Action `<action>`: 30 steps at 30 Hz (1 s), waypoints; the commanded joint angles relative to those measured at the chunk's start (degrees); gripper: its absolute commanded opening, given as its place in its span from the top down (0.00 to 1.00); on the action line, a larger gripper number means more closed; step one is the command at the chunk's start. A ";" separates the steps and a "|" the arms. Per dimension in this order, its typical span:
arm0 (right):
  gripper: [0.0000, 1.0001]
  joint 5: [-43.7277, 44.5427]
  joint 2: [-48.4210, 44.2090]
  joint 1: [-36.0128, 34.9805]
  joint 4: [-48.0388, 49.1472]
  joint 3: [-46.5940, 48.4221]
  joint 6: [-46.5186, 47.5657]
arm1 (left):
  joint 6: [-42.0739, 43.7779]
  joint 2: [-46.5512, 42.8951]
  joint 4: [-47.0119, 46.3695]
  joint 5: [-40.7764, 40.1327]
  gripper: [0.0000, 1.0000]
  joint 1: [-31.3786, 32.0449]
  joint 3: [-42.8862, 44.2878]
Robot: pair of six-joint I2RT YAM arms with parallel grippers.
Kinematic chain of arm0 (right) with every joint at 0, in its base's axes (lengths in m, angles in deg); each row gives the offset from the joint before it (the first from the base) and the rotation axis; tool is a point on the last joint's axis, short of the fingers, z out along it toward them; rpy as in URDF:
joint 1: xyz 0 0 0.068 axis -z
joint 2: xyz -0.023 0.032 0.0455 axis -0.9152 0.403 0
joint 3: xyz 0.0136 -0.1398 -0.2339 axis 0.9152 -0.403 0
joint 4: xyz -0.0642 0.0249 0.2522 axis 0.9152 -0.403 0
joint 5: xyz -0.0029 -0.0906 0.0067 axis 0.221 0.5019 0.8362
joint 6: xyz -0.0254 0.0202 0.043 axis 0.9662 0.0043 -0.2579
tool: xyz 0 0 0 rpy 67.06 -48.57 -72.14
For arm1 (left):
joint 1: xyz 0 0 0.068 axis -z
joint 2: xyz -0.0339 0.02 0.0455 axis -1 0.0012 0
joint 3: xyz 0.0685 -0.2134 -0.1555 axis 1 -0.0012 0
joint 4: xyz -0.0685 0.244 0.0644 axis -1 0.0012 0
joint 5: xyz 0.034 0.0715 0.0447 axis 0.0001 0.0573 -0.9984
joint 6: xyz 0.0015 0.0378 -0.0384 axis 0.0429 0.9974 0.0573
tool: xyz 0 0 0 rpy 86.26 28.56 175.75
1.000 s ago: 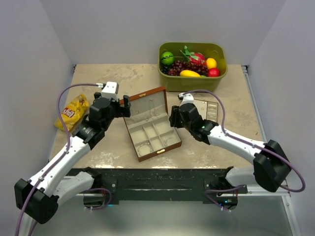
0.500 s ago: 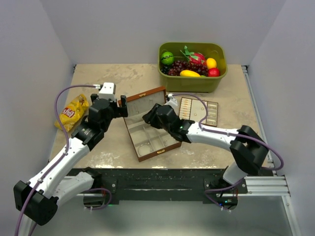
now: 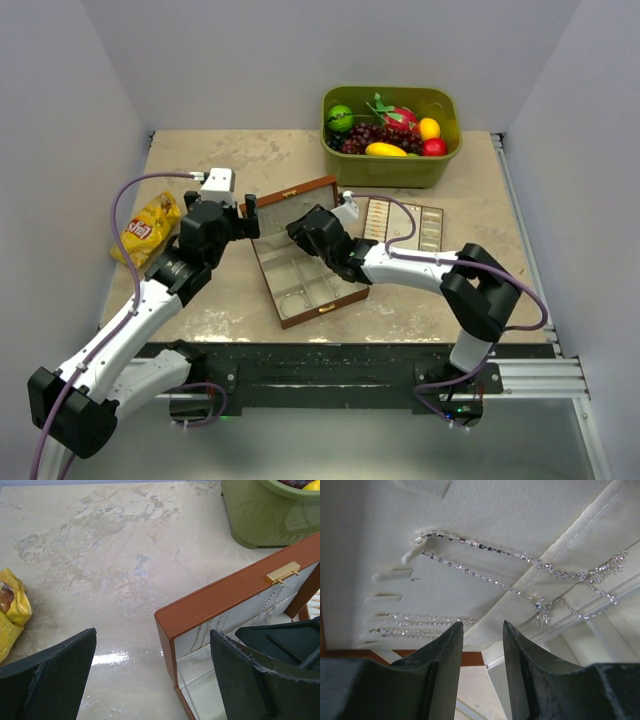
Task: Organize the mixed jewelry
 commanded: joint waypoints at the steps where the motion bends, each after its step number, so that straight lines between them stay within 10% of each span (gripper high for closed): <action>1: 0.59 4.43 1.67 0.03 0.04 3.85 -1.84 | -0.74 0.16 -0.94 -0.01 0.01 -0.41 1.03; 17: 0.63 7.25 4.93 0.91 2.23 2.80 -2.89 | -0.56 0.16 -1.29 1.30 0.01 -0.33 0.85; 30: 0.97 4.44 2.91 2.23 5.22 0.52 0.27 | 3.74 -3.17 -3.83 10.00 0.01 -0.33 -1.08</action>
